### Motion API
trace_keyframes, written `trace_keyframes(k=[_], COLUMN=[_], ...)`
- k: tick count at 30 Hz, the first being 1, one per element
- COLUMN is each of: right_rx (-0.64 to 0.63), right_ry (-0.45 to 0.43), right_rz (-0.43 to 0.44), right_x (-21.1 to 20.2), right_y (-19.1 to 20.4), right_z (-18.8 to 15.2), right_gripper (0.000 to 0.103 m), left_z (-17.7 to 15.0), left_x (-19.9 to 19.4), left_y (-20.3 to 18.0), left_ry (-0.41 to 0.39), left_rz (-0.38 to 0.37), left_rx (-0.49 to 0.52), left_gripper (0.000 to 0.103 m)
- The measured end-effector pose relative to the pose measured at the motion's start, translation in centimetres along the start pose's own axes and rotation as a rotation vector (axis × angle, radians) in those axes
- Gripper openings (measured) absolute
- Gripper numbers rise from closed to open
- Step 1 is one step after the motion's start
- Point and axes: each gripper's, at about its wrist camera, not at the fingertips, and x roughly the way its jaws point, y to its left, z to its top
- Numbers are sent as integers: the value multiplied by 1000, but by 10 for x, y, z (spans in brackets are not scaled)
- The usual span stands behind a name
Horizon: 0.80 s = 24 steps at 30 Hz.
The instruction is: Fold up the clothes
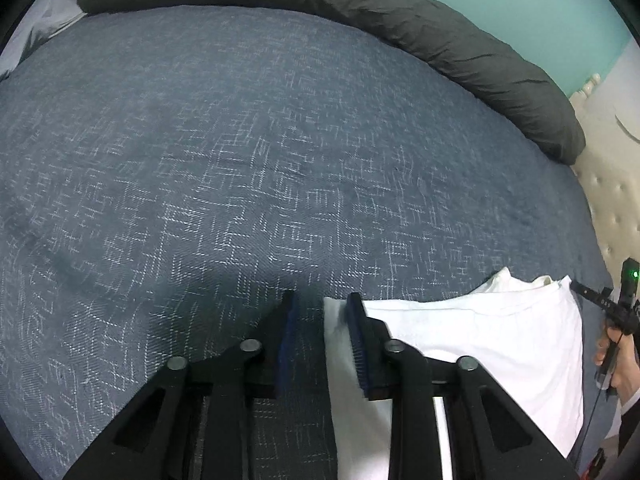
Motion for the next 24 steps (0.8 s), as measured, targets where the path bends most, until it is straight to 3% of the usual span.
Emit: trace_keyframes(k=[2, 8, 16, 24], right_rx=[3, 31, 155, 172], right_ry=[-7, -99, -204, -145], right_rz=[-11, -16, 18, -16], right_x=[0, -17, -39, -28], right_y=[-1, -5, -30, -32], right_z=[0, 0, -9, -4], right_gripper=[2, 1, 1, 1], left_z=[-1, -1, 5, 7], left_x=[0, -17, -26, -4], left_y=[-2, -1, 13, 7], left_ry=[-2, -62, -69, -34], left_rz=[1, -11, -36, -6], left_rx=[12, 7, -38, -47], left_gripper=[8, 6, 5, 5])
